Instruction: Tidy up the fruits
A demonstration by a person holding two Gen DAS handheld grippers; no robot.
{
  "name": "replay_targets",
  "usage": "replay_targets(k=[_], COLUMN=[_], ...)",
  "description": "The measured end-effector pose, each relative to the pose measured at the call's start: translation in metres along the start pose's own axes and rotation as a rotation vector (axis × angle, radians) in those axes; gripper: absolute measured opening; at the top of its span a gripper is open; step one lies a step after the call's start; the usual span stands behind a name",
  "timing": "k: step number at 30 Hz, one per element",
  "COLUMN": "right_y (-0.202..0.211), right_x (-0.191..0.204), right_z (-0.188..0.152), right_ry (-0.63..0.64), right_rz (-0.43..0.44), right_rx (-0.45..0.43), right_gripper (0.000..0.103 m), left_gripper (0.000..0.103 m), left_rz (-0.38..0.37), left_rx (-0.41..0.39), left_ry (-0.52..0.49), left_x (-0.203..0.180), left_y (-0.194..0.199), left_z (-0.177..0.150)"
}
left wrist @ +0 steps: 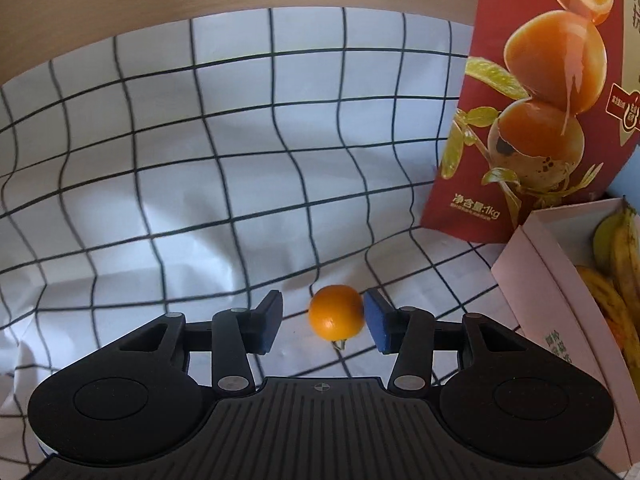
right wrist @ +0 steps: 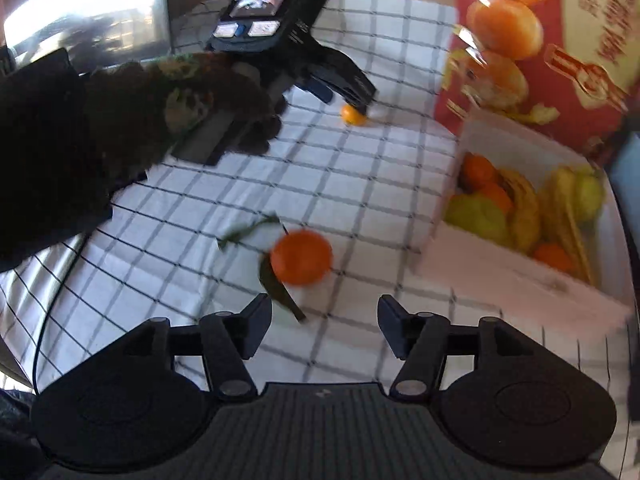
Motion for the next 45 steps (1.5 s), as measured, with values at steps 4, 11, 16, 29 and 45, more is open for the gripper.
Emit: replay_targets(k=[4,11,16,29,45], right_y=[-0.001,0.002,0.001,-0.016,-0.065], right_x=[-0.008,0.0,0.004,0.03,0.056], right_z=[-0.013,-0.017,-0.019,-0.015,0.037], right_ry=[-0.049,-0.014,0.002,0.096,0.223], right_rz=[-0.007,-0.007,-0.013,0.026,-0.032], right_rx=[0.025,0.015,0.012,-0.03,-0.155], right_gripper=[0.059,0.059,0.06,0.065,0.06], left_gripper=[0.05,0.038,0.038,0.038,0.038], left_rz=[0.021,-0.007,-0.075,-0.144,-0.13], left_rx=[0.03,0.019,-0.021,0.189,0.226], left_ry=[-0.051,-0.038,0.047,0.137,0.244], left_x=[-0.011,-0.009,0.01,0.034,0.018], left_y=[-0.01,-0.007,0.04,0.176,0.204], left_z=[-0.002,-0.007,-0.015,-0.114,-0.158])
Point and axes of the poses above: each gripper's, at about its wrist camera, not at the fingertips, and y roughly against the way its jaws point, x to its left, z to its top, the point moved 1 cm from there along -y, roughly the way its jaws point, and after that the axes turned 8 degrees about -x, right-handed, at the moved point
